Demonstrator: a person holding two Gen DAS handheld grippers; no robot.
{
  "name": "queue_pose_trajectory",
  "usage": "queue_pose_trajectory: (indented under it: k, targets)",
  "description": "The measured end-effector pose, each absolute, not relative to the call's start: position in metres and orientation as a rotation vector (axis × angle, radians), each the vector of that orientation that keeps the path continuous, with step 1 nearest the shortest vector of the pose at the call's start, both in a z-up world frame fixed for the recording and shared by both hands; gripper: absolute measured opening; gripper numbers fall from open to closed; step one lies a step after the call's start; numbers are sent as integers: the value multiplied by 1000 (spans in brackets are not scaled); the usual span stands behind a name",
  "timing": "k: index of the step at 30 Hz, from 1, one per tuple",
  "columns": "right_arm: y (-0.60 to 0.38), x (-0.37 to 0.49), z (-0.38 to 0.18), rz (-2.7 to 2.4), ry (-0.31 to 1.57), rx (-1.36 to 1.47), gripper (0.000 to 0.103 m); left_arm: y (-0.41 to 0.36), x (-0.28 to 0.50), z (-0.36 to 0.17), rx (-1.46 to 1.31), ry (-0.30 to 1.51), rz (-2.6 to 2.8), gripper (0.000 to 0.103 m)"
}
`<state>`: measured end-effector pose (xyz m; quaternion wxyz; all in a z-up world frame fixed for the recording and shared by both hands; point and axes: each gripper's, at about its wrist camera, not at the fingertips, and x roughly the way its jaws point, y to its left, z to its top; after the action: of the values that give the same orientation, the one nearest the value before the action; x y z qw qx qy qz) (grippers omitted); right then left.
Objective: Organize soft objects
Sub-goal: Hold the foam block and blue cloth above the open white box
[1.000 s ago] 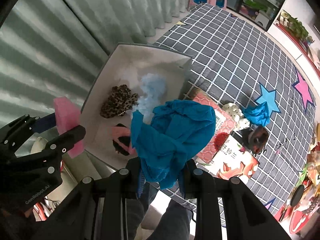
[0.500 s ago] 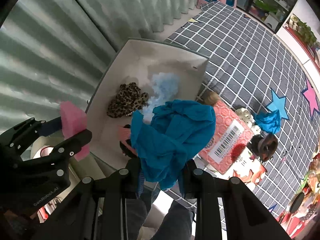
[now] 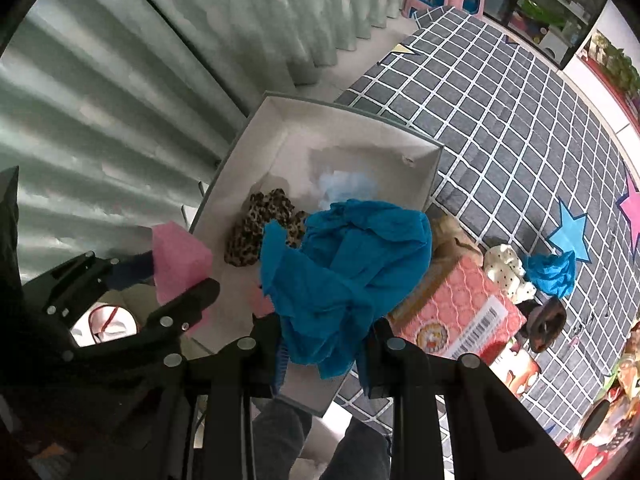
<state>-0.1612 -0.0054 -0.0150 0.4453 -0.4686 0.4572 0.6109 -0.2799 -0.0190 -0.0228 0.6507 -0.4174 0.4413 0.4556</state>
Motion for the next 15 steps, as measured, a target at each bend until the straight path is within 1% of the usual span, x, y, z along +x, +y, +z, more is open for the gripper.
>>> queue_pose_trajectory:
  k: [15]
  targets:
    - [28,-166,-36,1491,1189,-1178,28,8,-275,-45,-996,1029,1032,50]
